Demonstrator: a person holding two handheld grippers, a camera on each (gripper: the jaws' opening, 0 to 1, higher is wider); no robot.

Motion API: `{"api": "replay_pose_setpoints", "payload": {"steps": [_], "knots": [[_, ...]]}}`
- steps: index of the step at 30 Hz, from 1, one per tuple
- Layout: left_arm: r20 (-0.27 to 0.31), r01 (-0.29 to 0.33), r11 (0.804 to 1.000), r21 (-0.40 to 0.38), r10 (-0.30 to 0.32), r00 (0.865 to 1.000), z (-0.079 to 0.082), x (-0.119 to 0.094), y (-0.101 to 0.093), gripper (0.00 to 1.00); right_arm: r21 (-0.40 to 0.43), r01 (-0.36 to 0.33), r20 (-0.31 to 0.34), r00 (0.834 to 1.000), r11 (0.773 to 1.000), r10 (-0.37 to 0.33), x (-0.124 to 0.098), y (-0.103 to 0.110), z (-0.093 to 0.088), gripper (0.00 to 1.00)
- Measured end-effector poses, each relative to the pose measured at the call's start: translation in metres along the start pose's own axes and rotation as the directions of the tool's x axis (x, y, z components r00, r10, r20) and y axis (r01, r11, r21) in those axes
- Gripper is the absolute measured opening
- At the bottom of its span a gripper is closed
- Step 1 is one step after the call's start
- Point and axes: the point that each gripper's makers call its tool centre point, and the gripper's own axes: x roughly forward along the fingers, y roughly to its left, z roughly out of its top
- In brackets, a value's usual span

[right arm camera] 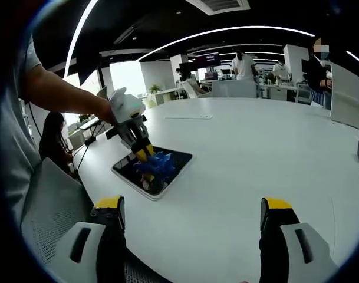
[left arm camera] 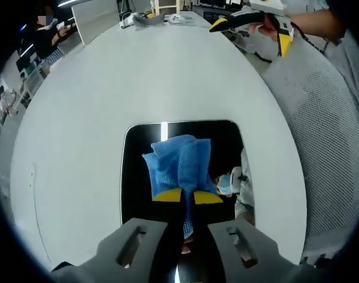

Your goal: Wipe the mirror surface with the cleaning cloth until all visible marks leave the cleaned area.

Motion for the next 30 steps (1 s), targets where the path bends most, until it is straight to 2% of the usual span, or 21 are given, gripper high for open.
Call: {"api": "replay_pose_setpoints", "payload": {"steps": [8,15,30], "knots": [[0.019,0.003,1.000,-0.009,-0.003,1.000,-0.015,-0.007,-0.002,0.01,0.003,-0.002,0.002,1.000,1.000,0.002,0.002,0.000,0.001,0.94],[-0.007,0.009,1.000,0.024,-0.008,1.000,-0.024,-0.013,-0.002,0.01,0.002,-0.005,0.001,1.000,1.000,0.005,0.003,0.001,0.001,0.94],[-0.028,0.004,1.000,-0.009,-0.005,1.000,-0.059,-0.031,-0.003,0.01,0.004,-0.010,0.004,1.000,1.000,0.010,0.004,0.004,0.001,0.94]]}}
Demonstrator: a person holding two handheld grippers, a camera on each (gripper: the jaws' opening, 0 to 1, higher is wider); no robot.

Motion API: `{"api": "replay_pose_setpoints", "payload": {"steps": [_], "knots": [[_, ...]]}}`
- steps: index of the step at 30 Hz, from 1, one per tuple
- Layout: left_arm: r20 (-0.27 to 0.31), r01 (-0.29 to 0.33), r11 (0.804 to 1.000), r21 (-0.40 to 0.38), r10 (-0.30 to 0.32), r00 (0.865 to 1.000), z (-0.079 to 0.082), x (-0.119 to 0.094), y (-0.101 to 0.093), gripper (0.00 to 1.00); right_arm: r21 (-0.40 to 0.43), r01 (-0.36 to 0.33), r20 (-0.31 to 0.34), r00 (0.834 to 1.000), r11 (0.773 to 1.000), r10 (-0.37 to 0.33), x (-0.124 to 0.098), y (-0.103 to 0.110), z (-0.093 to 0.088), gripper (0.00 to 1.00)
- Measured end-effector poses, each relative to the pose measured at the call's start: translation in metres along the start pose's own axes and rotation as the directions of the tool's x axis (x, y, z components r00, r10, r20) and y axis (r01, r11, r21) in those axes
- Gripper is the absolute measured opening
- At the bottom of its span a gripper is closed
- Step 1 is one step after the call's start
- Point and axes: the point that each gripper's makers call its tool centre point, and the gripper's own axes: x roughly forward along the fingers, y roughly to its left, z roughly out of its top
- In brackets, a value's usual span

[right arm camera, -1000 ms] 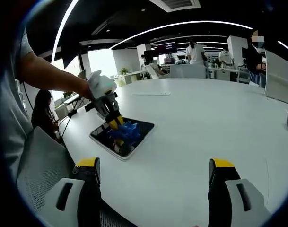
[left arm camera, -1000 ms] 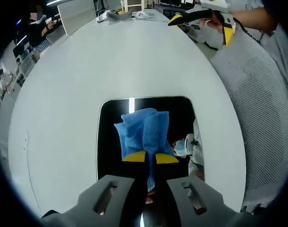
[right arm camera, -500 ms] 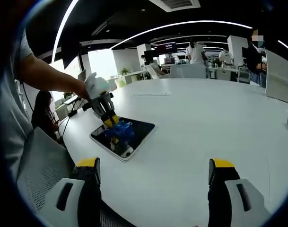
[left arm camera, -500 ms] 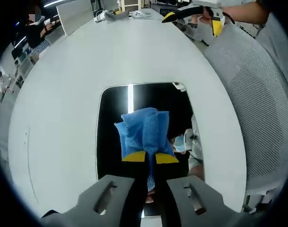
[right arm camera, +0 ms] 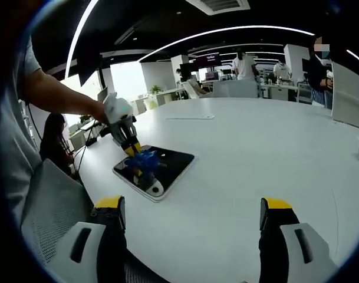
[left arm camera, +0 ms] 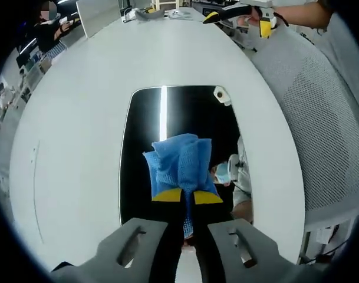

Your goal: Wipe the mirror surface with the cleaning cloth until all visible marks leave the cleaned area.

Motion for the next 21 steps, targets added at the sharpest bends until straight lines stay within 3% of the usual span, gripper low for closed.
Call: {"api": "replay_pose_setpoints", "payload": {"steps": [21], "knots": [[-0.037,0.000,1.000,0.001,0.000,0.999,-0.033,-0.017,-0.003,0.01,-0.003,-0.002,-0.001,1.000,1.000,0.002,0.000,-0.004,0.003,0.94]]}}
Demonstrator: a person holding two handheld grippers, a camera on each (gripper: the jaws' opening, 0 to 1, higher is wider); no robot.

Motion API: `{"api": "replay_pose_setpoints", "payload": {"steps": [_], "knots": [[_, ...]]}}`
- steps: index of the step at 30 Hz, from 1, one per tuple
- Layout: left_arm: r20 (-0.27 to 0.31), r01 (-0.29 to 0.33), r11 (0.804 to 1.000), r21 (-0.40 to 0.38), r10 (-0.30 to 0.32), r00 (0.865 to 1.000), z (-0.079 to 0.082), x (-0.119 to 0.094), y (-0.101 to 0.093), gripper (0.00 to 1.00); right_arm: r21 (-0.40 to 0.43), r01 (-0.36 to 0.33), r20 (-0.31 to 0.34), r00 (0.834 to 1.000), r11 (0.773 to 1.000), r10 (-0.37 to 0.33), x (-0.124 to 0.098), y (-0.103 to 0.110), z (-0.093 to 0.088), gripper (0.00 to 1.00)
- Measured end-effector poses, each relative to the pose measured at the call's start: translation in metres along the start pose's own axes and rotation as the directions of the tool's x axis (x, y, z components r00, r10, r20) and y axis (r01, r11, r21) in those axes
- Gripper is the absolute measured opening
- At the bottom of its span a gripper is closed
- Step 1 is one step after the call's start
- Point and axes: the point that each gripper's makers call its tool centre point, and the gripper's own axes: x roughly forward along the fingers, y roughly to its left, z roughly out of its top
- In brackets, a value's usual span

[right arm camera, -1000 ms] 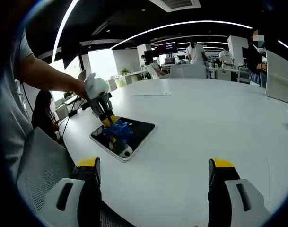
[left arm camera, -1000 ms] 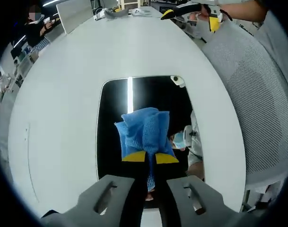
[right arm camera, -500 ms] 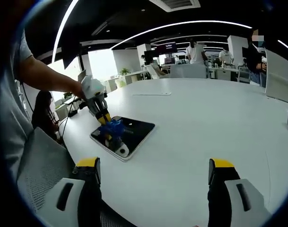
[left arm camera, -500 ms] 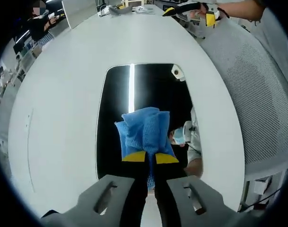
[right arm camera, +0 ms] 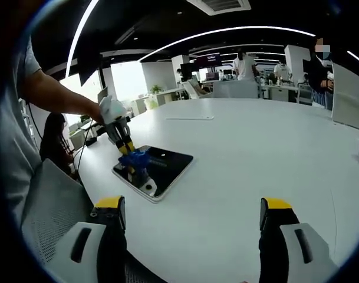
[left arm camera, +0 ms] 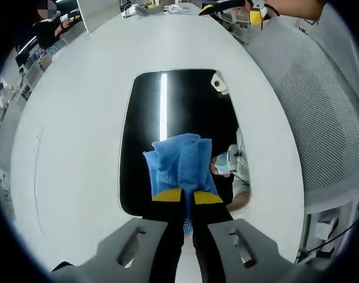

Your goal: Wipe the mirror surface with the cleaning cloth until all visible marks leave the cleaned area.

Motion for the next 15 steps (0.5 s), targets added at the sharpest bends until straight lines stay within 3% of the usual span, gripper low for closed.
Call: {"api": "replay_pose_setpoints", "payload": {"steps": [15], "knots": [[-0.005,0.011,1.000,0.006,-0.011,1.000,-0.0088,-0.0042,-0.0011,0.01,-0.004,0.001,-0.006,1.000,1.000,-0.001,-0.0037,-0.0081,0.0073,0.97]]}}
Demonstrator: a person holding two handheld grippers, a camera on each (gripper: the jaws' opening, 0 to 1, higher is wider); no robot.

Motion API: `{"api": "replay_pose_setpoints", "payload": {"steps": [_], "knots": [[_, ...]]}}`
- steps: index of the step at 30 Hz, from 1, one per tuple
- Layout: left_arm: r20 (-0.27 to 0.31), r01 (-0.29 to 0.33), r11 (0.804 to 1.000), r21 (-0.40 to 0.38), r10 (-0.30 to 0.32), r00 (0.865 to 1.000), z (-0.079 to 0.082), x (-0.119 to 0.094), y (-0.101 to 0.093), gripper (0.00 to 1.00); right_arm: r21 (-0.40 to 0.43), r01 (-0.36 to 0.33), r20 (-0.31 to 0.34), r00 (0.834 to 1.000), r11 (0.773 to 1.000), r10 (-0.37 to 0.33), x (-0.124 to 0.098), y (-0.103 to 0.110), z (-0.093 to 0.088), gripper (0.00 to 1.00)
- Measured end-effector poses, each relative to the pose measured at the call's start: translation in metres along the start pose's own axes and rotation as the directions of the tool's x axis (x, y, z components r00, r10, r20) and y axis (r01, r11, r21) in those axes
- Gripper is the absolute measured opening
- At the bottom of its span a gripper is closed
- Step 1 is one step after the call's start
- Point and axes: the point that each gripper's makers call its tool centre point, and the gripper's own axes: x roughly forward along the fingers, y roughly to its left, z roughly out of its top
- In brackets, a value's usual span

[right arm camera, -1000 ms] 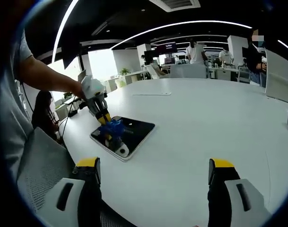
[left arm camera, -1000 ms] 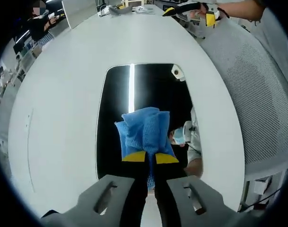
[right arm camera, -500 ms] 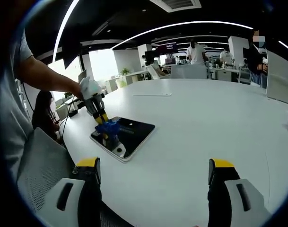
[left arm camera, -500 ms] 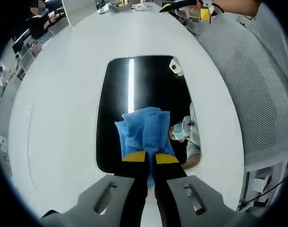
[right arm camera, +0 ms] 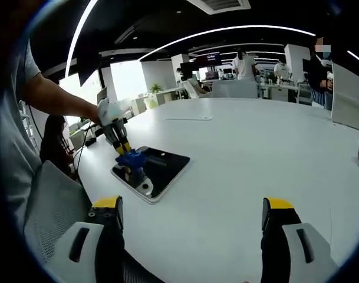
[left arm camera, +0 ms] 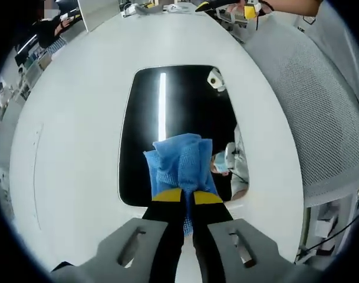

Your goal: Wipe the mirror surface with the cleaning cloth until all visible marks leave the cleaned area.

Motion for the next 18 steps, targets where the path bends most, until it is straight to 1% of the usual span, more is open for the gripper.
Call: {"api": "replay_pose_setpoints", "payload": {"steps": [5,10,18], "knots": [[0.010,0.008,0.999,-0.041,-0.008,1.000,-0.0044,-0.0018,-0.0003,0.01,0.015,-0.005,0.001,1.000,1.000,0.005,0.0025,0.0033,-0.0025,0.97],[0.017,0.006,0.999,-0.042,-0.005,1.000,-0.0047,-0.0021,-0.0007,0.01,0.012,-0.011,-0.001,1.000,1.000,0.011,0.0040,0.0055,-0.0040,0.97],[0.006,-0.012,1.000,-0.021,0.012,1.000,-0.0037,-0.0019,-0.0022,0.01,0.010,-0.013,0.002,1.000,1.000,0.013,0.0044,0.0055,-0.0039,0.97]]}}
